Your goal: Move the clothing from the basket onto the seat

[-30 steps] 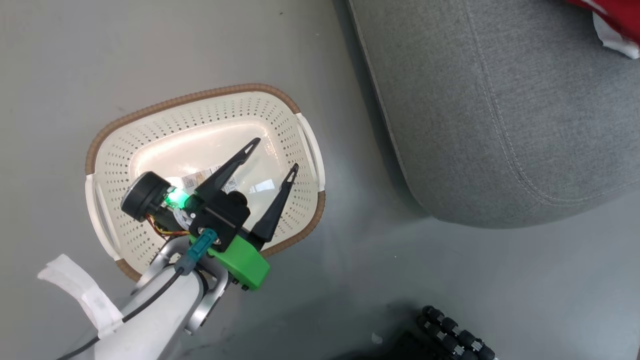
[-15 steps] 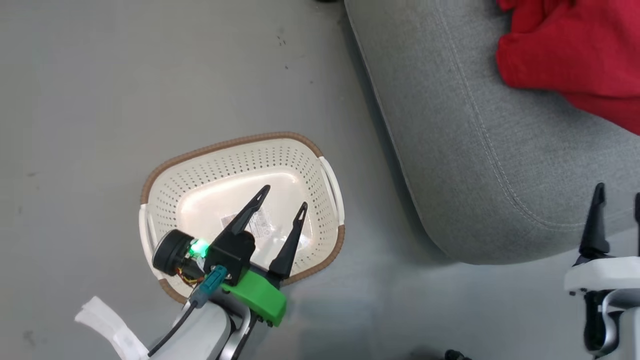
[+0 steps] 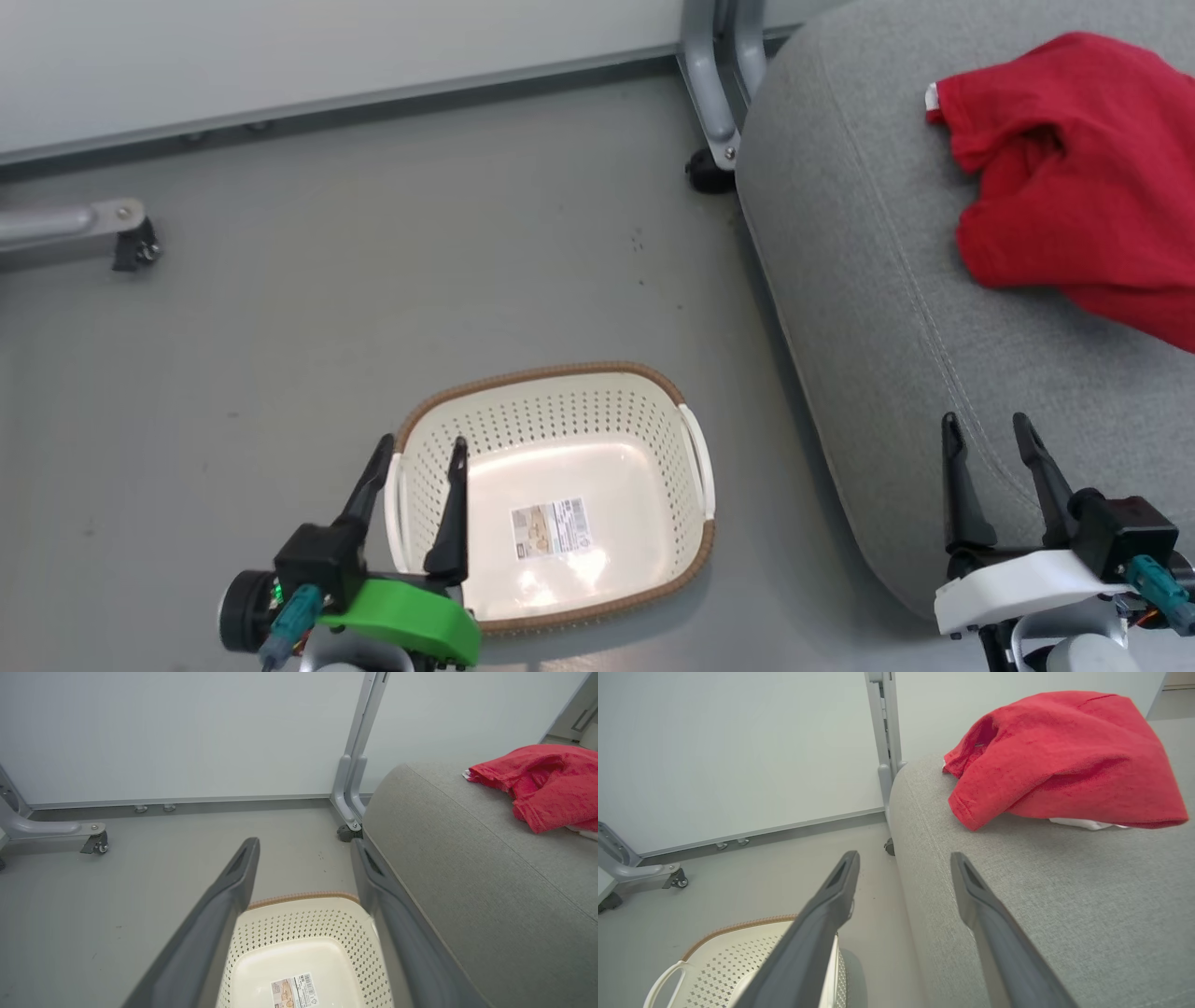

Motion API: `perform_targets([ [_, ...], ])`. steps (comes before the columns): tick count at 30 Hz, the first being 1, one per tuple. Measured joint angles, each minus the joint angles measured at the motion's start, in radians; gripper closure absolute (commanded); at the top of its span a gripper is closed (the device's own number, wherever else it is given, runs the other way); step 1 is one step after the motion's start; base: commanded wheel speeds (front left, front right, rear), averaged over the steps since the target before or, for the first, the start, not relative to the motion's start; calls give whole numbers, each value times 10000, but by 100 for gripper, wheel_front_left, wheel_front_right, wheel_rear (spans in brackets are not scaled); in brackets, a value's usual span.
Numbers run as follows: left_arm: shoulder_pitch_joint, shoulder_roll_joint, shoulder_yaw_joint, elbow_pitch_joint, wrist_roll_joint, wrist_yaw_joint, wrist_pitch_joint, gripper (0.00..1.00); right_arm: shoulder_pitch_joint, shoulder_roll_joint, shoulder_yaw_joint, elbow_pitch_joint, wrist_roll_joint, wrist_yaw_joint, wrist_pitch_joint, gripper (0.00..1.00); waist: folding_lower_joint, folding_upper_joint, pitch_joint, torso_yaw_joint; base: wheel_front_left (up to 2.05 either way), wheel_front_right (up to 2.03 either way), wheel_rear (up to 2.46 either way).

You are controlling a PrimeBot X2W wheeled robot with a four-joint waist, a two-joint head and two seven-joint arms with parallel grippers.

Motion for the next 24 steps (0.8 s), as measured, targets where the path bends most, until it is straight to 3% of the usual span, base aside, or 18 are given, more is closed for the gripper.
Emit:
perform_targets([
  [6, 1224, -533, 1937, -911, 754, -303, 0, 0, 431, -2, 650, -750, -320, 0, -2, 0, 0, 0, -1020, 587, 0, 0, 0],
  [10, 1826, -815, 2815, -1406, 1289, -748, -2, 0, 670, 0, 888, -1241, -454, 0, -2, 0, 0, 0, -1536, 989, 0, 0, 0],
  [19, 2741, -1168, 3835, -1887, 1768, -1597, -2, 0, 1026, -2, 1164, -1718, -545, 0, -2, 0, -1, 0, -2412, 1395, 0, 0, 0],
  [24, 2969, -1195, 4100, -1868, 1939, -1827, -2, 0, 1162, 0, 1327, -1726, -619, 0, -2, 0, 0, 0, -2587, 1342, 0, 0, 0],
])
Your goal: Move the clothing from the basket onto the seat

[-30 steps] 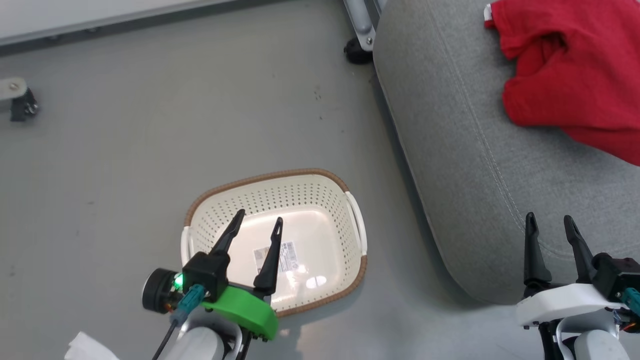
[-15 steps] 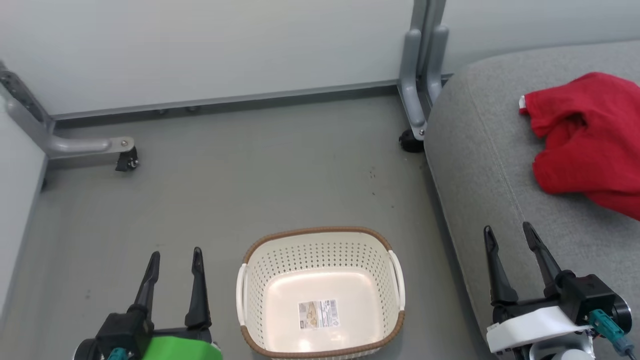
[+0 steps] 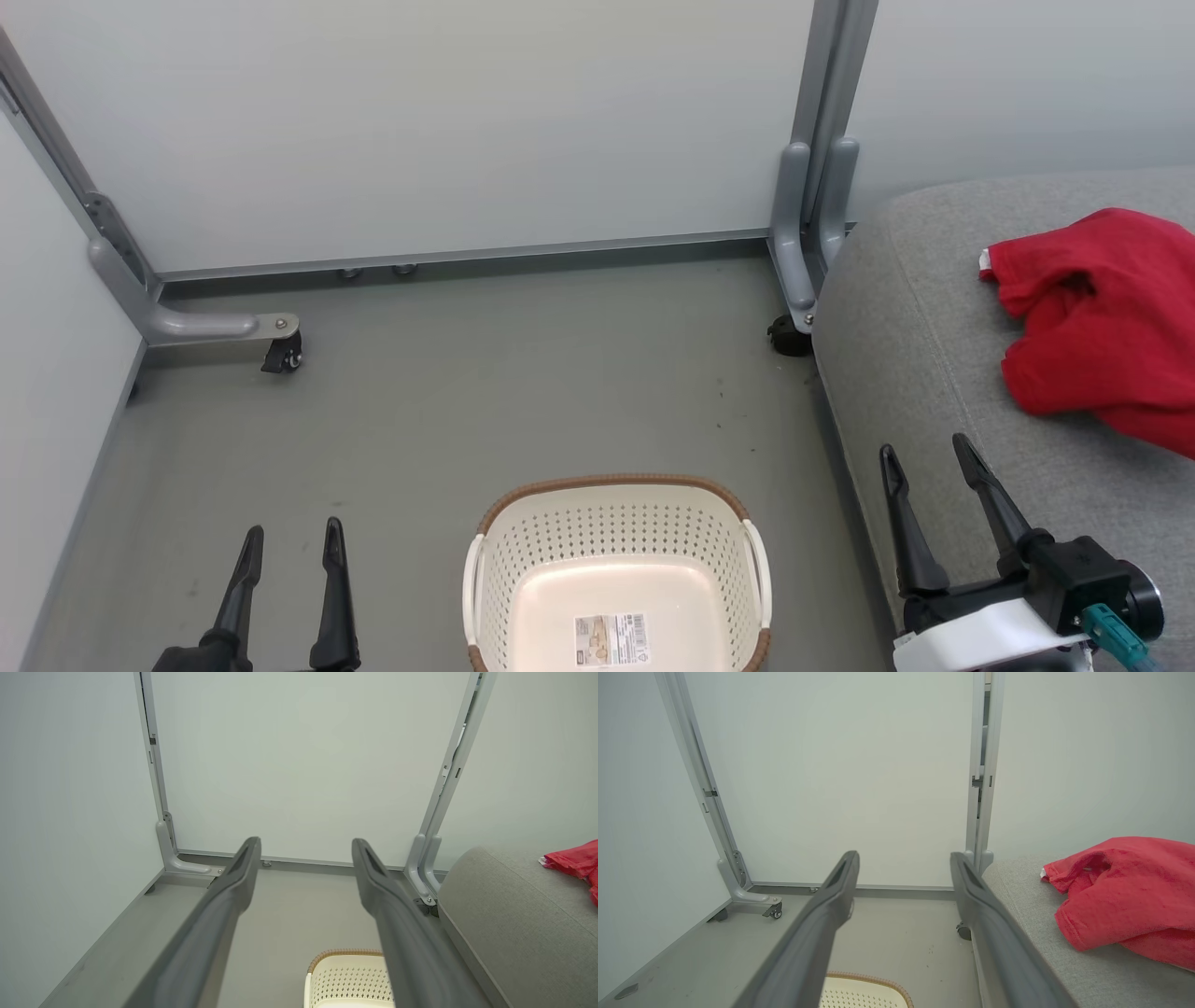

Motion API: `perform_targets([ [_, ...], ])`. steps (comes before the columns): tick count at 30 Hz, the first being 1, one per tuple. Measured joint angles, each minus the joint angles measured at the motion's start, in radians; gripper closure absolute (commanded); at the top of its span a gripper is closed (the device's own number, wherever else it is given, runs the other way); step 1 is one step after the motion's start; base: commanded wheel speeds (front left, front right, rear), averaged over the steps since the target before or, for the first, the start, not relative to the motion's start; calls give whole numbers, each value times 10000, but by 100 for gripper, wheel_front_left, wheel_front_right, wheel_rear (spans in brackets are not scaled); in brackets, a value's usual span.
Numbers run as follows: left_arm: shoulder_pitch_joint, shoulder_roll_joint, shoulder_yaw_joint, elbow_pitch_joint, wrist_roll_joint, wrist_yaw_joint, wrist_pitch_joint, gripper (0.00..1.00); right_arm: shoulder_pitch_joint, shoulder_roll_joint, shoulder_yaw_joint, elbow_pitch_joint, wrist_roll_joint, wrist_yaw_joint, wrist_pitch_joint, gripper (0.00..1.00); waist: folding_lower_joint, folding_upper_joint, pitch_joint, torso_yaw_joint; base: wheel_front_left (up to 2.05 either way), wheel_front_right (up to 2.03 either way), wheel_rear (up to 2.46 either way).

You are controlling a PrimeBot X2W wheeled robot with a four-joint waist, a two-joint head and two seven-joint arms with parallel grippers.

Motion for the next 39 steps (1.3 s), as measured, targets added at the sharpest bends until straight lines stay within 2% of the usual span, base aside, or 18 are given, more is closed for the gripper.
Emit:
perform_targets([
  [12, 65, -12, -92, 44, 339, -96, 2, 0, 77, -2, 52, 31, -73, 0, 0, 0, 0, 0, -145, -41, 0, 0, 0],
  [13, 66, -19, -98, 82, 372, -94, 6, 100, 80, 6, 52, 92, -71, 0, 2, 100, 0, 0, -154, -43, 0, 0, 0],
  [19, 81, -54, -100, 585, 238, -96, 105, 100, 229, 44, 67, 575, 96, 0, 36, 100, 0, 0, -147, -44, 0, 0, 0],
  [39, -449, -27, 128, 1085, -3473, -213, 949, 100, -230, -144, -46, 1058, 4176, 0, 767, 100, 1, 0, -12, -52, 0, 0, 0],
])
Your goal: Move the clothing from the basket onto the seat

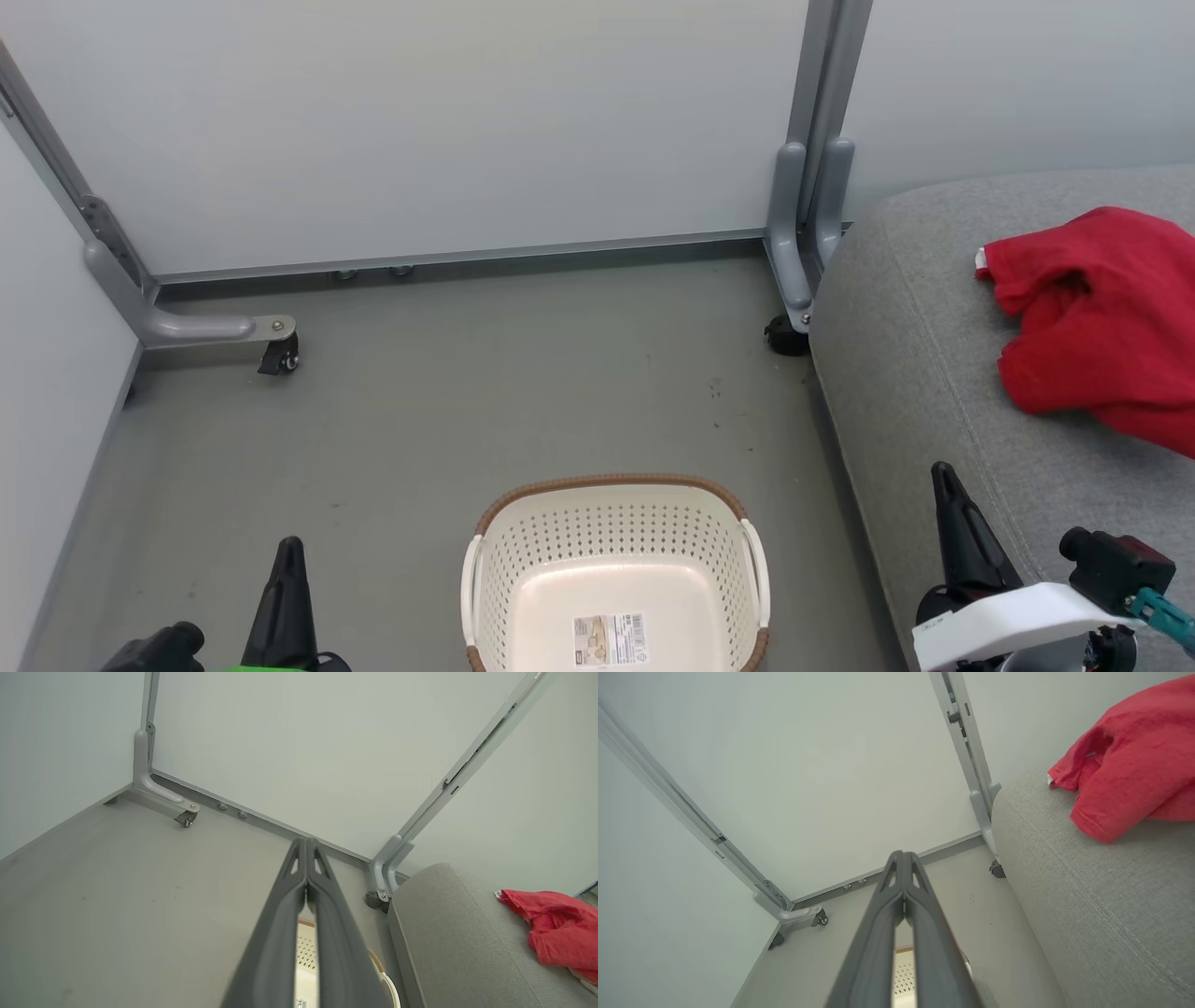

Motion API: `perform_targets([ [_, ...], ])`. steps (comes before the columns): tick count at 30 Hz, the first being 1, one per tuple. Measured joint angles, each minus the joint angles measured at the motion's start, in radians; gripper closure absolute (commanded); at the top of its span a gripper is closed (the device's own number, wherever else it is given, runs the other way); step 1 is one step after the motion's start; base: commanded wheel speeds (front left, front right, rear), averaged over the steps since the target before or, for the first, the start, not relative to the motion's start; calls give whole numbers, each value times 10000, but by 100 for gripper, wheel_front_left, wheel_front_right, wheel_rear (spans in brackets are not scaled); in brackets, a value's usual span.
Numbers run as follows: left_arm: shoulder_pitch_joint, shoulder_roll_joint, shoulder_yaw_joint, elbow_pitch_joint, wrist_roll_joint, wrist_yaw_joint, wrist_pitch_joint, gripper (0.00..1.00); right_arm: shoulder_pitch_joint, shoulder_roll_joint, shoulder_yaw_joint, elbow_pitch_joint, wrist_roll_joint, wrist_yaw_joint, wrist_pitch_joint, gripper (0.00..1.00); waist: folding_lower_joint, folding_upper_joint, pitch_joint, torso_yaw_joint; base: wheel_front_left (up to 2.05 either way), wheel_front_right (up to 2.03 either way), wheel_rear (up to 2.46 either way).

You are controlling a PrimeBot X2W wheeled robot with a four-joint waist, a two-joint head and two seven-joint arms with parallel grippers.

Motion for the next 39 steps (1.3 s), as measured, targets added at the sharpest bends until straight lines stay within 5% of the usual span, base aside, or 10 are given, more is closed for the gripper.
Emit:
perform_targets([
  [39, -1181, 71, 493, 560, -5223, -236, 1281, 100, -963, -150, -449, 694, 5685, -10, 1231, 100, 0, 0, 264, -16, 0, 0, 0],
])
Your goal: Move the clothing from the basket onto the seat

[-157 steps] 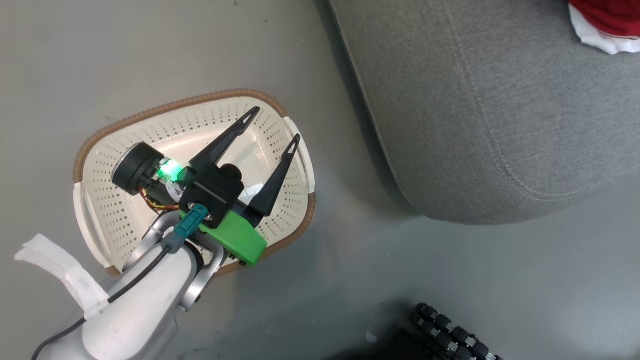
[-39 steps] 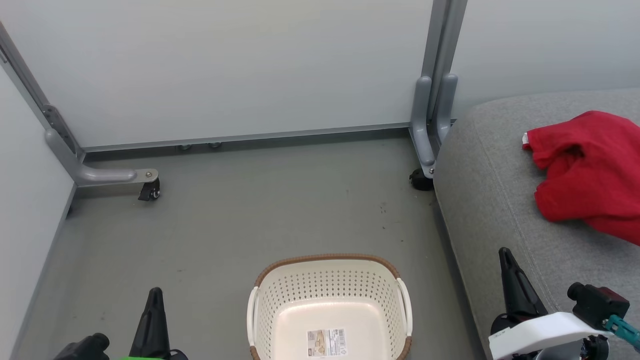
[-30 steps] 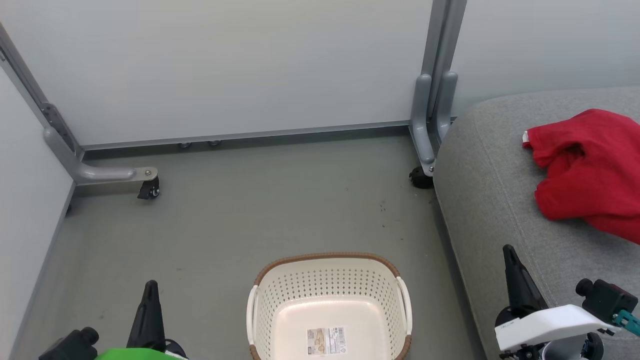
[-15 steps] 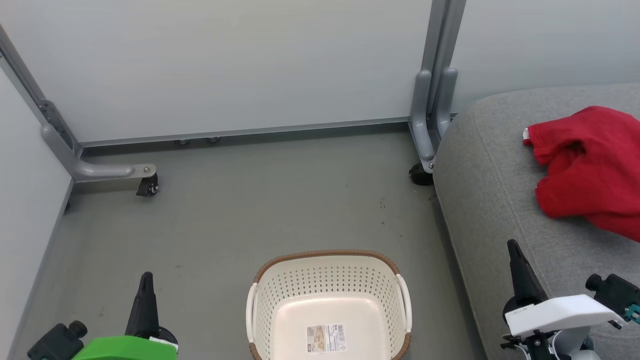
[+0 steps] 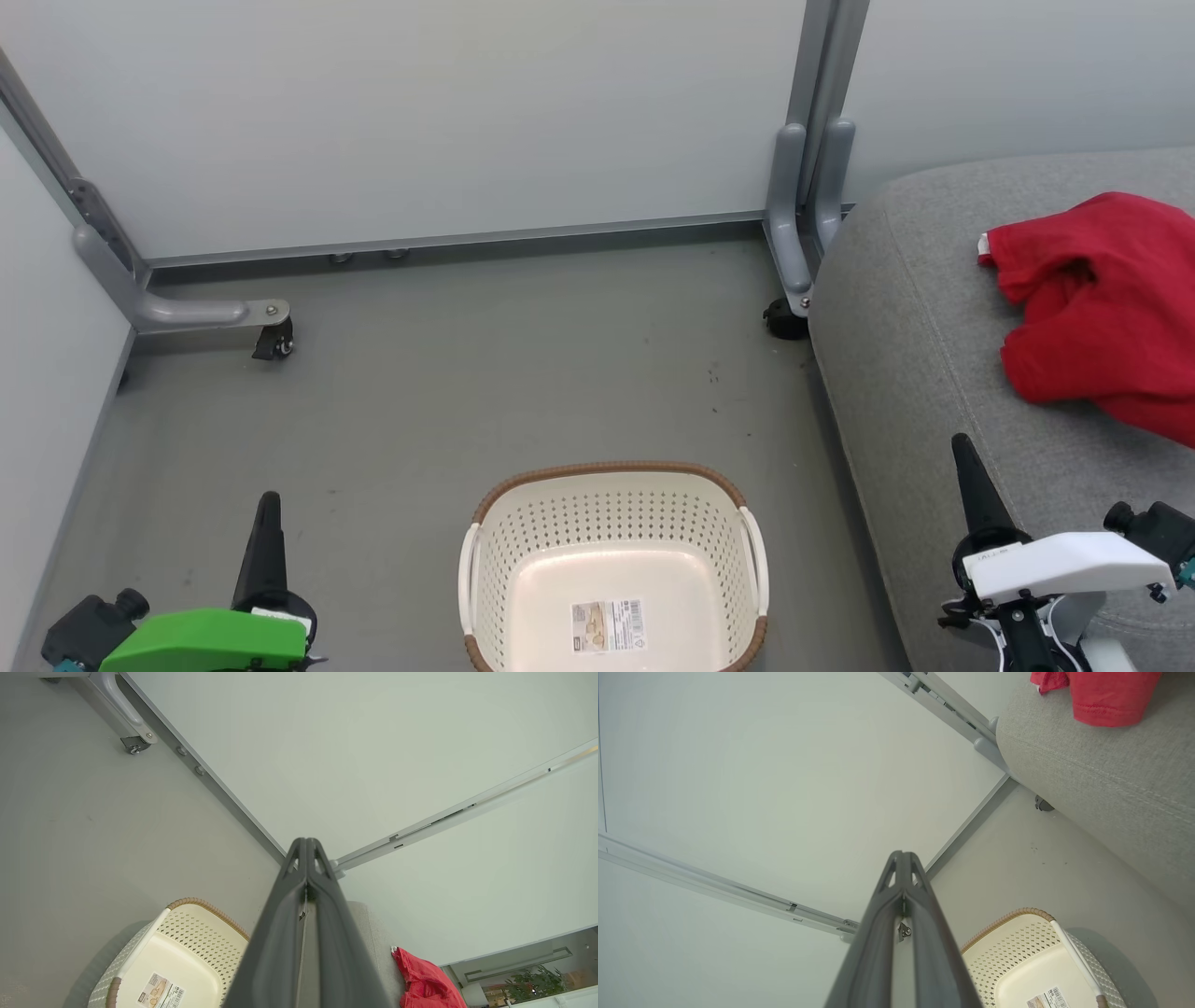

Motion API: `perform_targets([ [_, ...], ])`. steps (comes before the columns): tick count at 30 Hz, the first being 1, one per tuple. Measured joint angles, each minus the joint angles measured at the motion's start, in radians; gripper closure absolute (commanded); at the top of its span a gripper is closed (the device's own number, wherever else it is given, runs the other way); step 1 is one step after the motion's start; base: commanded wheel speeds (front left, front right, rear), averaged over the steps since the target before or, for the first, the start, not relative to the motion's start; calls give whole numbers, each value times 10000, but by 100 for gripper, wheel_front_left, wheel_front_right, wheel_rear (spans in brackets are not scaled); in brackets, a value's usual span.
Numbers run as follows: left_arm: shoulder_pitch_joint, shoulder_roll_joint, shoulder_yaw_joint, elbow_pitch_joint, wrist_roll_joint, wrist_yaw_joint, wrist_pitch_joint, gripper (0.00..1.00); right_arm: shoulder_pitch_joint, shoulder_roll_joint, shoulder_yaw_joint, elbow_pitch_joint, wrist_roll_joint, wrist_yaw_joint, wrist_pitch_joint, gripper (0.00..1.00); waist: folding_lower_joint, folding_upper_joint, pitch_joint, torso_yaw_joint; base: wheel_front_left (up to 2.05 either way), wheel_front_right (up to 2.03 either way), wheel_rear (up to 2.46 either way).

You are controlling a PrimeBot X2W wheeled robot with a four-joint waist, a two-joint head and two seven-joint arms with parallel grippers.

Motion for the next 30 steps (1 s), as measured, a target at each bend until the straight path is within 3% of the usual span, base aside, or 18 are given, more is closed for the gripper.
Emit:
perform_targets([
  [30, -626, 8, 326, 328, -2794, -113, 738, 100, -463, -6, -360, 391, 2959, 0, 746, 100, 0, 0, 197, -11, 0, 0, 0],
])
